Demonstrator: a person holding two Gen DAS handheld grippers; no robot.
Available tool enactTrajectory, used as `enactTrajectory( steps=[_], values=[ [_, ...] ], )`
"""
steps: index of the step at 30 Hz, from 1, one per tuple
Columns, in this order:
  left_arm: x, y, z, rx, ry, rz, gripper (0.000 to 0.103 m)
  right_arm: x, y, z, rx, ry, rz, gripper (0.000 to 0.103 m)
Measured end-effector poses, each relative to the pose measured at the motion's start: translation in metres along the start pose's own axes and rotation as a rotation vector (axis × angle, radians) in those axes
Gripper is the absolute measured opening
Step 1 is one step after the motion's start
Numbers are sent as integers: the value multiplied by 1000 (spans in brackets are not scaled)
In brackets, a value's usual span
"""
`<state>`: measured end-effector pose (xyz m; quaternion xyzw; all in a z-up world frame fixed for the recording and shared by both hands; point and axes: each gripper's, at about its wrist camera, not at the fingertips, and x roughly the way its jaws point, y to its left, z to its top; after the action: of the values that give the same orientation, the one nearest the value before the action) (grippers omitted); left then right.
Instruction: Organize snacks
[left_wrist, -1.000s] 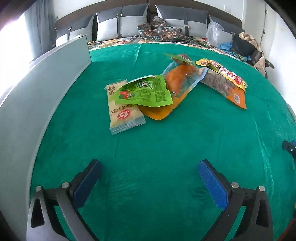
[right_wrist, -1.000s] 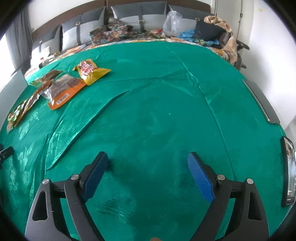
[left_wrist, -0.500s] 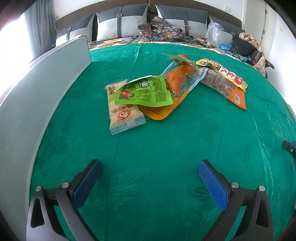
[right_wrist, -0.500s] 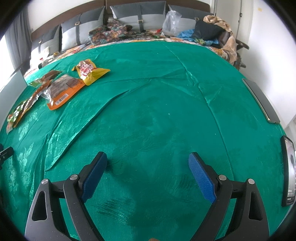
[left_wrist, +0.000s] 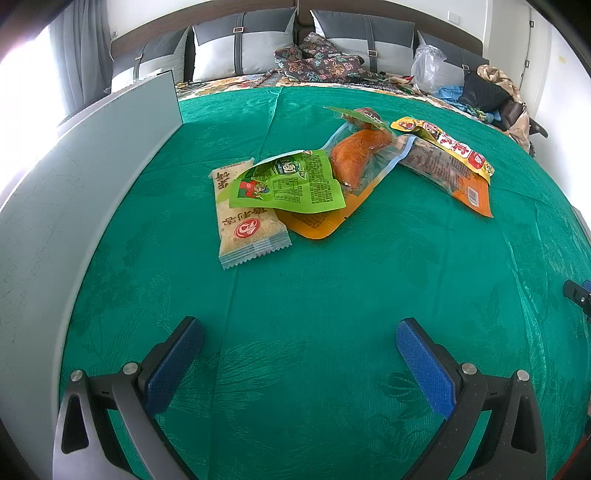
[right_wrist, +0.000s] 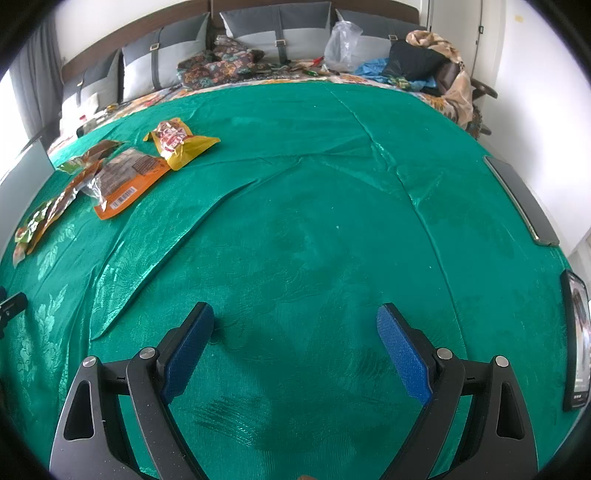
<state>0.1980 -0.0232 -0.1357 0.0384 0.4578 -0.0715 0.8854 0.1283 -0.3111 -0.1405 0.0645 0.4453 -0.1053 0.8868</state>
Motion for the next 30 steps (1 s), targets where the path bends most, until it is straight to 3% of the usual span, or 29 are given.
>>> enactTrajectory(
  steps=[30],
  values=[
    [0,1,0,1,0,0,103,0,1,0,1,1,0,93]
  ],
)
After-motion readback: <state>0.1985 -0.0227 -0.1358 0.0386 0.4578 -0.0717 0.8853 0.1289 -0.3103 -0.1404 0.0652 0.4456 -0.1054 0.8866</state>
